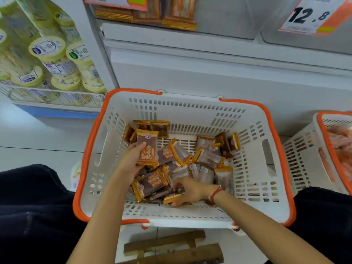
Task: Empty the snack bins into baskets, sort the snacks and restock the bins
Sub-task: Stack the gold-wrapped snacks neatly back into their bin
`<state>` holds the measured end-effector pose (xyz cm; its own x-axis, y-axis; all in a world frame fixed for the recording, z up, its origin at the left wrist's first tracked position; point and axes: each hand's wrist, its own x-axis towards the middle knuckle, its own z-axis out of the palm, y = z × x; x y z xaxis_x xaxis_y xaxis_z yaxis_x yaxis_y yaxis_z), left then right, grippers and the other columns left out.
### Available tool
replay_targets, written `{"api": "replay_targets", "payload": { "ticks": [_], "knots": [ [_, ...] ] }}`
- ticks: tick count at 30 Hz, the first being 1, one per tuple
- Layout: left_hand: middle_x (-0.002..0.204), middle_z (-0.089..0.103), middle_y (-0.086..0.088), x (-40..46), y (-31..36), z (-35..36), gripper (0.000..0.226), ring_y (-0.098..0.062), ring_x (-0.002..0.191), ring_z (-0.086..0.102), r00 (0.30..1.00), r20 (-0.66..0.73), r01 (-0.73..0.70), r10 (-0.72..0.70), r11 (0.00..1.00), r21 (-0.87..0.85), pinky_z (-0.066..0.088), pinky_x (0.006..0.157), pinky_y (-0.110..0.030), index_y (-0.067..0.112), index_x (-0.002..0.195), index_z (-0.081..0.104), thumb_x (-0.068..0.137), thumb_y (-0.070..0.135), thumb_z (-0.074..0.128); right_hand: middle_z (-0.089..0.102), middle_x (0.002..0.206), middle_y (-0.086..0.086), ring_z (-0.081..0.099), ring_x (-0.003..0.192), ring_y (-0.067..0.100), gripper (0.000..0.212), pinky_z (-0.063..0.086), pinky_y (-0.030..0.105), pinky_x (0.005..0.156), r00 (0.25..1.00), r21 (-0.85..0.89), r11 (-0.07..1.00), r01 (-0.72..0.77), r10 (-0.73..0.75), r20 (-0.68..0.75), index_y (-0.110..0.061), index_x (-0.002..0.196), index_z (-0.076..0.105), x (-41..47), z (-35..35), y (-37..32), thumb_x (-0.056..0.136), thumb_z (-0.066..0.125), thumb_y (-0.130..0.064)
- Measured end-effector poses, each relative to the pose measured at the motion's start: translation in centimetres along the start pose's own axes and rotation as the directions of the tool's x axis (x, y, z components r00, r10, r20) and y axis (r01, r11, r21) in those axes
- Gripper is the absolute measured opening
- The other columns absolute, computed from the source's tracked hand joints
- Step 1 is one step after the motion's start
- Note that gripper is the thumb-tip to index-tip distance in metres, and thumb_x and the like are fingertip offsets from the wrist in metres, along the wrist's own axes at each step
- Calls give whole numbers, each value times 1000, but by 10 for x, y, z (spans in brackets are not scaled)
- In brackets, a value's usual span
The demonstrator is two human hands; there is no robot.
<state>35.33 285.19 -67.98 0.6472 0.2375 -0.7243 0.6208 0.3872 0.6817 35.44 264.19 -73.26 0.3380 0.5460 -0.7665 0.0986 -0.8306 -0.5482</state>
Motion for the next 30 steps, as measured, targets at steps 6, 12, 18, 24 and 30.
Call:
{"api": "replay_targets", "payload": {
  "ticks": [6, 12, 18, 24, 30],
  "knots": [
    [110, 68, -7, 2, -2, 1, 28, -18, 96, 64, 999, 38, -4, 2, 998, 65, 50, 78, -31, 16, 126, 57, 98, 24, 55, 71, 109, 8, 66, 100, 25, 26, 54, 44, 89, 972, 214, 974, 73, -22, -233, -11, 114, 71, 8, -20, 20, 92, 64, -23],
    [105, 69, -10, 4, 0, 5, 29, -23, 92, 66, 998, 65, 4, -11, 994, 106, 52, 76, -34, 12, 128, 55, 101, 19, 48, 71, 73, 1, 65, 66, 21, 23, 41, 23, 59, 826, 217, 959, 184, -31, -562, -15, 105, 74, -23, -73, 14, 94, 62, -31],
    [107, 71, -11, -4, 3, 17, 32, -23, 91, 68, 978, 210, 20, -21, 1000, 7, 54, 81, -37, 13, 129, 56, 105, 26, 39, 60, 119, -20, 57, 110, -2, 38, 46, 15, 92, 590, 148, 872, 466, -182, -786, -37, 119, 63, -41, -79, -49, 86, 71, -21],
    [107, 73, -8, 2, 3, 11, 37, -23, 96, 70, 985, 157, -75, 70, 997, 28, 54, 79, -34, 15, 128, 59, 99, 36, 51, 40, 149, -19, 32, 132, -7, 34, 30, 7, 100, 826, 166, 877, 451, -339, -451, -38, 124, 61, -31, -69, -54, 93, 64, -25],
    [113, 71, -2, 6, -3, 7, 38, -20, 102, 69, 993, 52, -103, 106, 993, -55, 53, 91, -37, 17, 137, 51, 101, 31, 48, 49, 141, 4, 49, 125, 27, 68, 48, 35, 94, 936, -95, 992, 87, -114, -334, -26, 142, 40, 29, -27, -2, 82, 71, -38]
  ]
}}
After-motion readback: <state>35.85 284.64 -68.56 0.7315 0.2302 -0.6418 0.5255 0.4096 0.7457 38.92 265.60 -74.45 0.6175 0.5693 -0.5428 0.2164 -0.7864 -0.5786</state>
